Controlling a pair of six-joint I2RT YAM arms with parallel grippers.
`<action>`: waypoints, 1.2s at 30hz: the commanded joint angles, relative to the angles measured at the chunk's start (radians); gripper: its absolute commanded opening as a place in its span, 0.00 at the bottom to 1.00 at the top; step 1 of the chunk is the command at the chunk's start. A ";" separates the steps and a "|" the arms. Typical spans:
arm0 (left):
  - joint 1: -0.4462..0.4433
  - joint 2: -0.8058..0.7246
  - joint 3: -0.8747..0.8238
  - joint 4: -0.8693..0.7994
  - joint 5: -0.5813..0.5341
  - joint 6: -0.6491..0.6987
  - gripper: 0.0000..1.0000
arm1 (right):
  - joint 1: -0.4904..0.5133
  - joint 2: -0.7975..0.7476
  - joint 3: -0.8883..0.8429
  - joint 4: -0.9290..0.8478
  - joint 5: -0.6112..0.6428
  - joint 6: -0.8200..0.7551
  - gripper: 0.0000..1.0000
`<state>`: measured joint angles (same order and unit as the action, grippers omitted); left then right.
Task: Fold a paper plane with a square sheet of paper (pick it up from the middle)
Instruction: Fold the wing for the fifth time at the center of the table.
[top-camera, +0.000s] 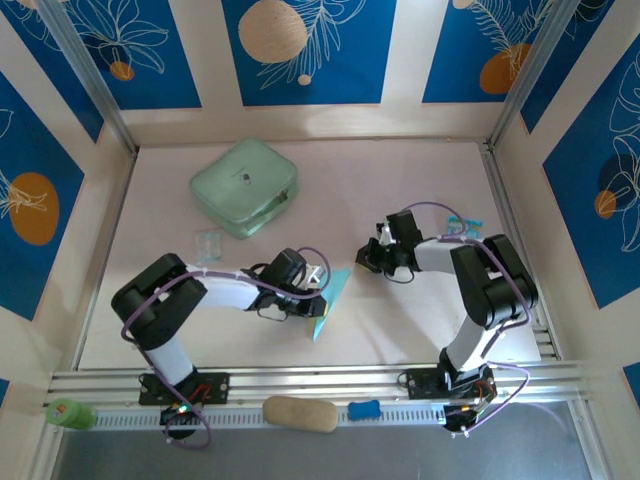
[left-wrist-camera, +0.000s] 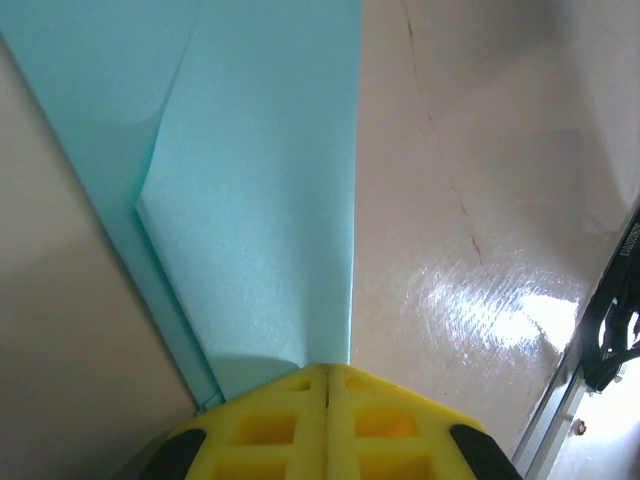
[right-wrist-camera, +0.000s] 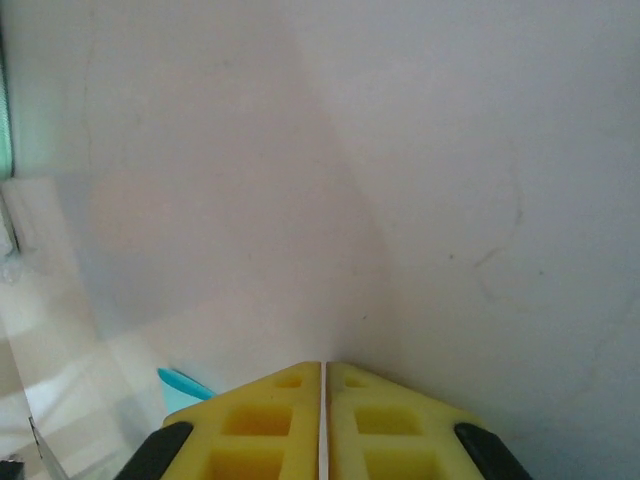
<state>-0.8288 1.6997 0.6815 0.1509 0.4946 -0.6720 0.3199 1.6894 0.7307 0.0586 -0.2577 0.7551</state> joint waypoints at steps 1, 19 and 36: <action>0.000 0.028 -0.061 -0.150 -0.038 0.010 0.00 | 0.022 -0.106 -0.019 0.001 -0.008 0.004 0.10; 0.000 -0.043 -0.025 -0.167 -0.042 0.016 0.00 | 0.318 -0.049 -0.082 -0.010 0.057 0.118 0.07; -0.003 -0.121 -0.103 -0.124 0.022 -0.032 0.02 | 0.303 -0.065 -0.114 -0.003 0.088 0.176 0.06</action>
<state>-0.8295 1.5486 0.6083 0.0463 0.5232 -0.6903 0.6300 1.6390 0.6388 0.1112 -0.2077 0.9257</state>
